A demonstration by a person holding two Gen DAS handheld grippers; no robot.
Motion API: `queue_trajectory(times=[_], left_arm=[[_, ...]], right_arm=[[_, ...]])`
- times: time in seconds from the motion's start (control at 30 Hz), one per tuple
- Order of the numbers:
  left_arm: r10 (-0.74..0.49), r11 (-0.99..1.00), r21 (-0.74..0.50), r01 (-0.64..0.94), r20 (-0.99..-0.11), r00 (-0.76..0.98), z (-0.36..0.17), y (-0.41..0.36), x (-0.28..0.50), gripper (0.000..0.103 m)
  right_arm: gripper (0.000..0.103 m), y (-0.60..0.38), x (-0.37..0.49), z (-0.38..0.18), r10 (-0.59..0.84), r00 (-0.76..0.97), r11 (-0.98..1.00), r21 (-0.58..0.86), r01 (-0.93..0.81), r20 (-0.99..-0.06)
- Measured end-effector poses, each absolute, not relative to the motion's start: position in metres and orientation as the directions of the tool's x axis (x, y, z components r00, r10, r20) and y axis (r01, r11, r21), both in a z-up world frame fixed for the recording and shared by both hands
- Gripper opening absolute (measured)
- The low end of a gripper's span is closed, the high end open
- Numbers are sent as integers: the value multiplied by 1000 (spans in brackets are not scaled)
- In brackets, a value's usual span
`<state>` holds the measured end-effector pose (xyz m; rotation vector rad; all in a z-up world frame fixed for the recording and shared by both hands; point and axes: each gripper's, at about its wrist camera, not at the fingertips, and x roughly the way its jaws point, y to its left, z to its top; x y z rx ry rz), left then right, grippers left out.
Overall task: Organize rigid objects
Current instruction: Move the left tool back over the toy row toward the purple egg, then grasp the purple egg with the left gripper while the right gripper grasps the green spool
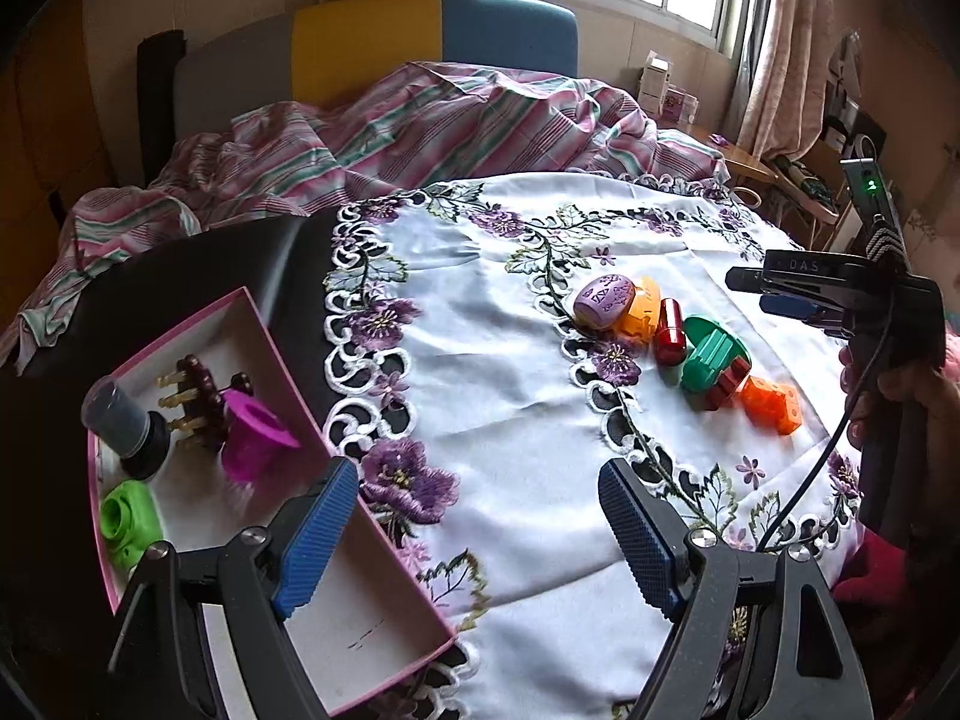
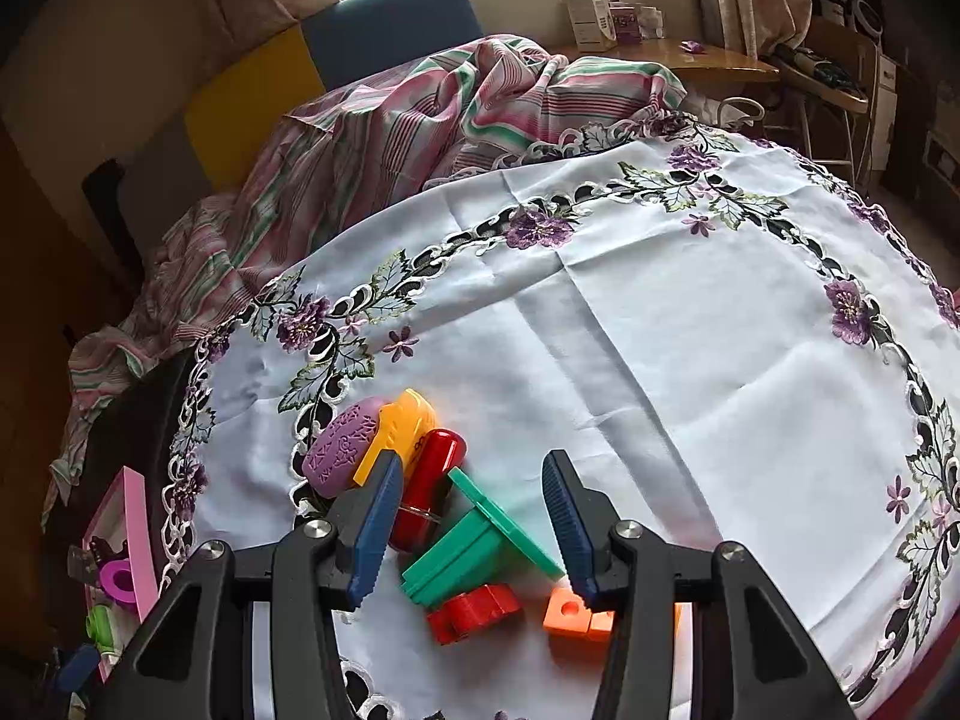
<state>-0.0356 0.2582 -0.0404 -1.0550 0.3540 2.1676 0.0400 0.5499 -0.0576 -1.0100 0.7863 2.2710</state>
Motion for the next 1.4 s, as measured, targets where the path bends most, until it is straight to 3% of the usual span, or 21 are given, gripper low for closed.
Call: queue_trajectory(times=[0.23, 0.67, 0.87, 1.1, 1.4], left_arm=[[470, -704, -54, -708, -783, -408, -46, 282, -47, 83], [516, -669, -165, -725, -805, -293, -64, 345, -90, 83], [485, -616, -74, -785, -821, -302, -75, 390, -100, 82], [473, -490, -16, -871, -845, -251, -96, 444, -110, 71], [491, -414, -43, -909, -851, -184, -110, 485, -122, 60]], right_arm=[[49, 554, 42, -56, 224, -586, -678, 307, -668, -779], [49, 577, 57, -65, 204, -581, -568, 388, -726, -788], [49, 575, 54, -66, 177, -590, -570, 407, -713, -788], [49, 574, 53, -67, 159, -598, -574, 420, -703, -785], [49, 576, 54, -66, 152, -608, -567, 435, -700, -779]])
